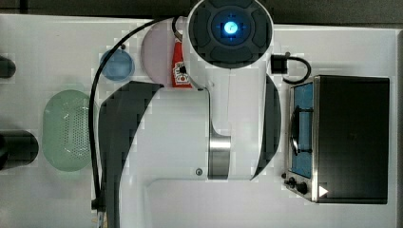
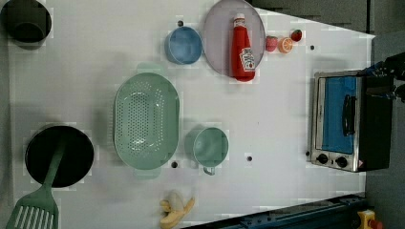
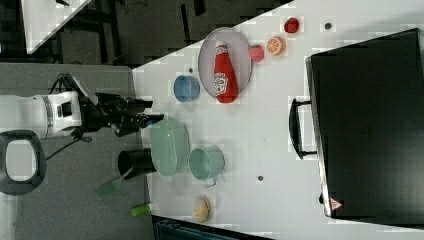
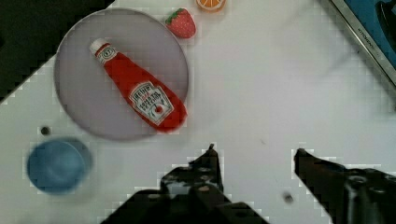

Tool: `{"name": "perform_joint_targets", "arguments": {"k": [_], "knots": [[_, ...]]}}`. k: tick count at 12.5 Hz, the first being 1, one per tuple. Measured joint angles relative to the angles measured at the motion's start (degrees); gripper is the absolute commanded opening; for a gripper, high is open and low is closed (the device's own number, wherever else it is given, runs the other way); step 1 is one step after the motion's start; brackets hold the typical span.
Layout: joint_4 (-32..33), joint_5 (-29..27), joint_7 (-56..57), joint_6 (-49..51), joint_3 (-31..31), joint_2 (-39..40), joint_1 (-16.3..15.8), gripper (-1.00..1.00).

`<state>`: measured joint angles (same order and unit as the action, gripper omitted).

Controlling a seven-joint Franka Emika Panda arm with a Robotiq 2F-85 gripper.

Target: Pick ketchup from plate and place it on table.

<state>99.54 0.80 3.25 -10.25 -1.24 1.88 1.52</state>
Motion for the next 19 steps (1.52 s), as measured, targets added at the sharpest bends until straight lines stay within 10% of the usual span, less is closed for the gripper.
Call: {"name": "perform_joint_targets", "arguments": {"k": [3, 8, 19], "knots": [[4.0, -1.2, -0.4, 8.8, -2.7, -6.0, 3.7, 1.00], [2.0, -1.3, -0.3, 3.7, -2.9, -6.6, 5.0, 1.00], [3.6, -1.2, 20.7, -19.8, -7.5, 24.7, 4.0, 1.00]]}}
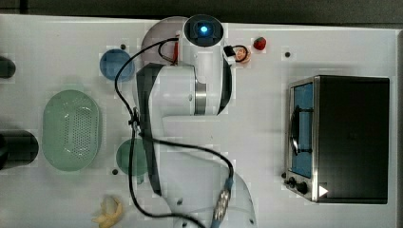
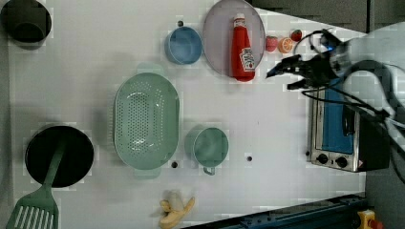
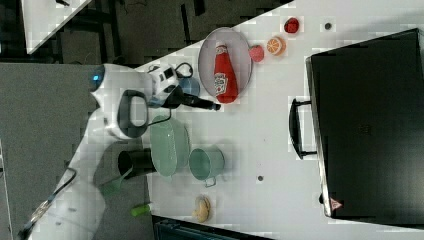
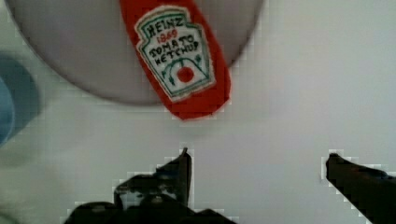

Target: Pick ketchup from plate and place it on table.

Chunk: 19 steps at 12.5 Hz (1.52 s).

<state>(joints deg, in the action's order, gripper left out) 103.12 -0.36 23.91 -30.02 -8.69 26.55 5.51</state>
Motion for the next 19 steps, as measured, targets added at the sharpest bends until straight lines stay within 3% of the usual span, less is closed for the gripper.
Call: {"name": "perform_joint_targets", "arguments": {"k": [4, 7, 13, 16, 17, 19], "knots": [[-3.2, 2.9, 9.4, -7.0, 0.3, 7.4, -0.7, 1.00], [-6.9, 5.8, 11.1, -9.4, 0.8, 11.3, -0.9, 1.00], [-18.3, 5.6, 12.1, -10.9, 0.9, 21.0, -2.3, 1.00], [-20.6, 7.5, 12.4, -11.9, 0.8, 23.8, -3.2, 1.00], [-20.9, 7.6, 12.4, -12.7, 0.9, 24.6, -3.6, 0.93], [-20.9, 7.7, 12.5, -14.4, 0.9, 25.0, -3.8, 0.43]]}}
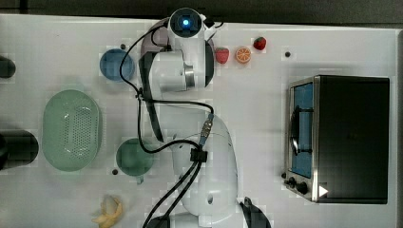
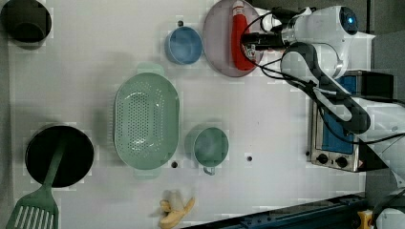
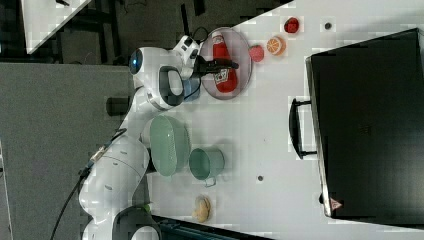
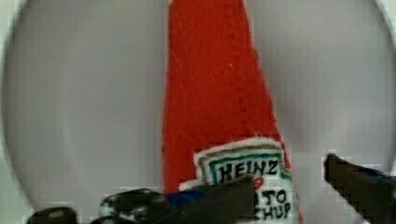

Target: Pick ketchup from plate and place it on table.

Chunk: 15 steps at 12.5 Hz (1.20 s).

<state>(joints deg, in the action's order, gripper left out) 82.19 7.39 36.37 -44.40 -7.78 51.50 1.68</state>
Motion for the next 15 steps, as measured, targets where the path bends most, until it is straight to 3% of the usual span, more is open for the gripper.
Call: {"name": "perform_joint_targets", "arguments": {"k": [1, 2, 7, 10, 15], "knots": [[-0.3, 0.2, 0.2, 0.0, -0.2, 0.0, 0.1, 0.20], [-0.4, 0.2, 0.3, 0.1, -0.5, 0.1, 0.3, 0.15], [-0.7, 0.5, 0.4, 0.1, -0.6, 0.2, 0.4, 0.15], [-0.7, 0.3, 0.4, 6.4, -0.7, -1.8, 0.5, 0.15], [2.8, -2.4, 0.4, 17.4, -0.2, -15.8, 1.7, 0.15]]}}
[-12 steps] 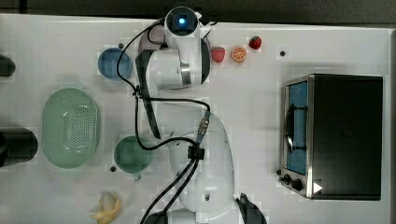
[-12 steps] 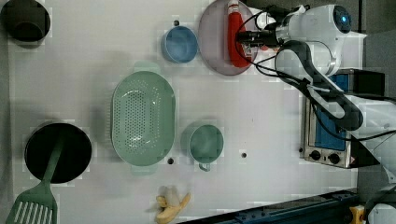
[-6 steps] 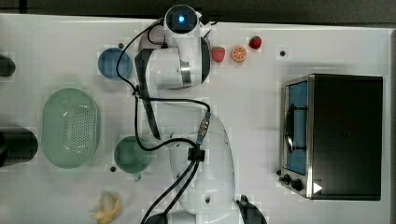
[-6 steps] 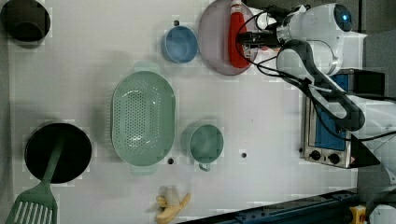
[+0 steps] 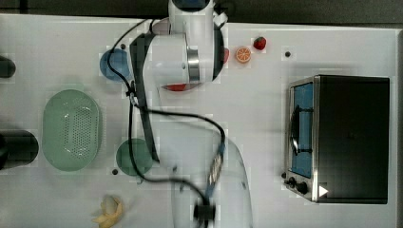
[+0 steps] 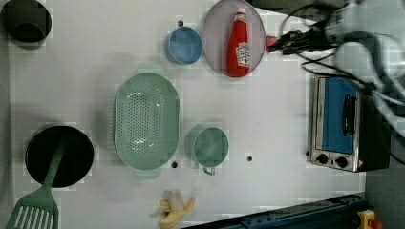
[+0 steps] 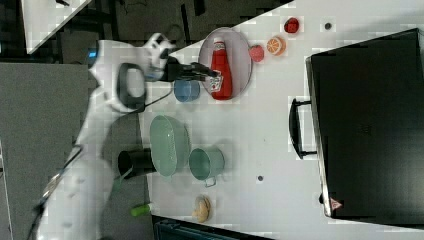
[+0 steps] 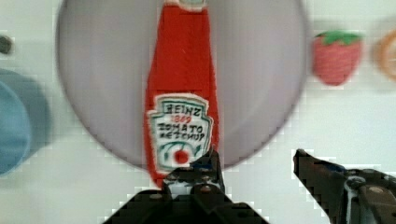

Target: Pick ketchup from plate and place it on table.

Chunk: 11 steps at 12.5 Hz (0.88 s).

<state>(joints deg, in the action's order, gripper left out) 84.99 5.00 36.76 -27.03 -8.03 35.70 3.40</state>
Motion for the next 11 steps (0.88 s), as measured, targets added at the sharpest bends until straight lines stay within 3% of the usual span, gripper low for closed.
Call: {"name": "perform_joint_targets", "arguments": {"k": [4, 8, 11], "knots": [[3.3, -1.6, 0.0, 2.2, 0.4, -13.8, 2.4, 0.15], [15.4, -0.8, 0.0, 2.9, 0.6, -25.4, 5.5, 0.15], [25.3, -0.8, 0.0, 0.7, 1.5, -28.3, 6.3, 0.15]]}}
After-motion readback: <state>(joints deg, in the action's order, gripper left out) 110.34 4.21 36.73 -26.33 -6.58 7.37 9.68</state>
